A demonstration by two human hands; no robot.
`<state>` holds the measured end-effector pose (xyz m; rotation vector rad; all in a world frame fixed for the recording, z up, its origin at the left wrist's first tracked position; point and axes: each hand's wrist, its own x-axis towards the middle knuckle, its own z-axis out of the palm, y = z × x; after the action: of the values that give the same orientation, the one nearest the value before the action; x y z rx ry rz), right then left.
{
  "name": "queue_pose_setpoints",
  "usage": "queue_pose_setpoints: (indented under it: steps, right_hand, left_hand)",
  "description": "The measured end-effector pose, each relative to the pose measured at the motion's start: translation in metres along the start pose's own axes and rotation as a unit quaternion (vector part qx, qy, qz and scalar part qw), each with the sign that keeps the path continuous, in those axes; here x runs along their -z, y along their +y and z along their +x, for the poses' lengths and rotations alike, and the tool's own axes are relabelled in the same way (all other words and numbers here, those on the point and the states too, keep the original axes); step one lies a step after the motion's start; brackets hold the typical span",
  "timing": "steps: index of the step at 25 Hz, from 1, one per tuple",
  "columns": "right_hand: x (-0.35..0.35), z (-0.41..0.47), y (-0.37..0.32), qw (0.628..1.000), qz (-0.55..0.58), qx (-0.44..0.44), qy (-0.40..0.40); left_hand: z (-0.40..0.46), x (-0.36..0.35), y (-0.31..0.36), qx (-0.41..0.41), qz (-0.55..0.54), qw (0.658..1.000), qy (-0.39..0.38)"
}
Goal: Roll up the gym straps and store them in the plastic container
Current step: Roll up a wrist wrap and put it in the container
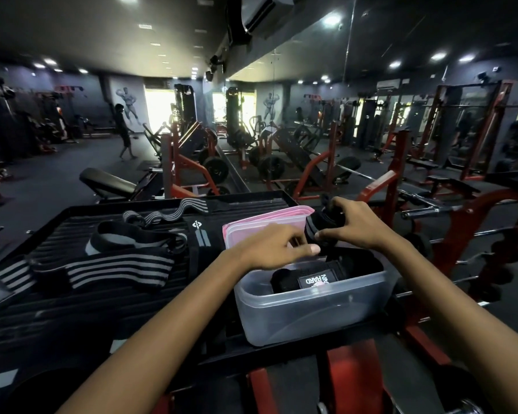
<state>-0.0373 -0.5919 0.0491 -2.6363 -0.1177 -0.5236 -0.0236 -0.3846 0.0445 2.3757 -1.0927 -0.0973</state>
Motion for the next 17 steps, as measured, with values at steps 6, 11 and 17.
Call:
queue_pose_setpoints:
  steps: [6, 11, 17]
  right_hand:
    - [0.013, 0.006, -0.007, 0.999, 0.039, 0.009, 0.025]
    - [0.010, 0.008, -0.011, 0.998, 0.058, 0.013, 0.013]
    - [0.012, 0.005, -0.006, 0.992, 0.125, 0.014, 0.011]
  left_hand:
    - [-0.007, 0.030, -0.030, 0.104, 0.126, 0.977, 0.135]
    - [-0.014, 0.010, -0.054, 0.191, -0.023, 0.973, 0.127]
    - [-0.001, 0.018, -0.025, 0.072, 0.091, 0.991, 0.063]
